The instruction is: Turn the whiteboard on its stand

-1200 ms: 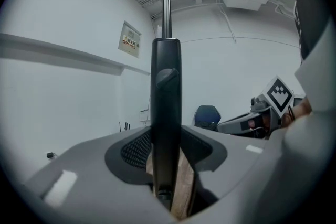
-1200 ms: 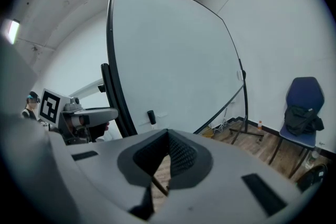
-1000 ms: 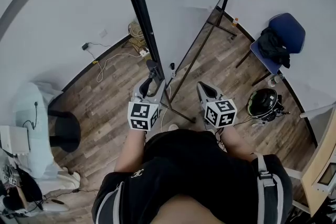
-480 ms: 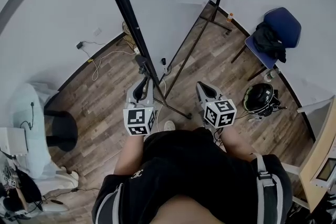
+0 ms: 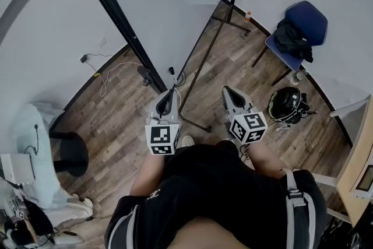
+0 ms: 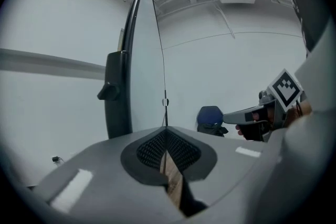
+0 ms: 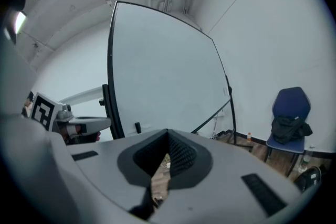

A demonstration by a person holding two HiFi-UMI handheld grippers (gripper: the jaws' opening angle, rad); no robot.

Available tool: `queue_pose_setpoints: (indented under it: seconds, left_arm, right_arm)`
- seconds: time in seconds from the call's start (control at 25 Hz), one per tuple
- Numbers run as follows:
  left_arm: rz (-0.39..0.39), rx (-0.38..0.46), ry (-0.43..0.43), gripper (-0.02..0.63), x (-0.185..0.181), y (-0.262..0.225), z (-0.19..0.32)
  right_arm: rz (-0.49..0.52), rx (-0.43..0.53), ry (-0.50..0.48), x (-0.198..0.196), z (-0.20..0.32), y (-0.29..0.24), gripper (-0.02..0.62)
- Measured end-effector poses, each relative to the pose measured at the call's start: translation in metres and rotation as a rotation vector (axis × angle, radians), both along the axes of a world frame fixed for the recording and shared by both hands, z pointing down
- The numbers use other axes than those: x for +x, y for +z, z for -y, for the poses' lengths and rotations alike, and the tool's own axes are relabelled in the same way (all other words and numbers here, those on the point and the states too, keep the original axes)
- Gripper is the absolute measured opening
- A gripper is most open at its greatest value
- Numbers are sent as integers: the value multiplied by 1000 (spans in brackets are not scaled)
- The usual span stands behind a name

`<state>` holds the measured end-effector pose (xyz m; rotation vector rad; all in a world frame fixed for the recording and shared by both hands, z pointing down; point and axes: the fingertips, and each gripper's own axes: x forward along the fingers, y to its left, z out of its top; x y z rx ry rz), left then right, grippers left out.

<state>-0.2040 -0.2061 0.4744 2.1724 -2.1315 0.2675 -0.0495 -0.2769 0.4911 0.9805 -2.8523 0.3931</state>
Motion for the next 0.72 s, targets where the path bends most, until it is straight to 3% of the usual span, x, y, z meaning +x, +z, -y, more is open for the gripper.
queue_pose_setpoints:
  seconds: [0.28, 0.72]
  left_arm:
    - [-36, -9, 93, 9, 26, 5, 26]
    - [-37, -39, 233, 9, 61, 11, 54]
  right_arm:
    - [65, 16, 179, 33, 15, -23, -3]
    - [-26, 108, 244, 54, 6, -22, -3]
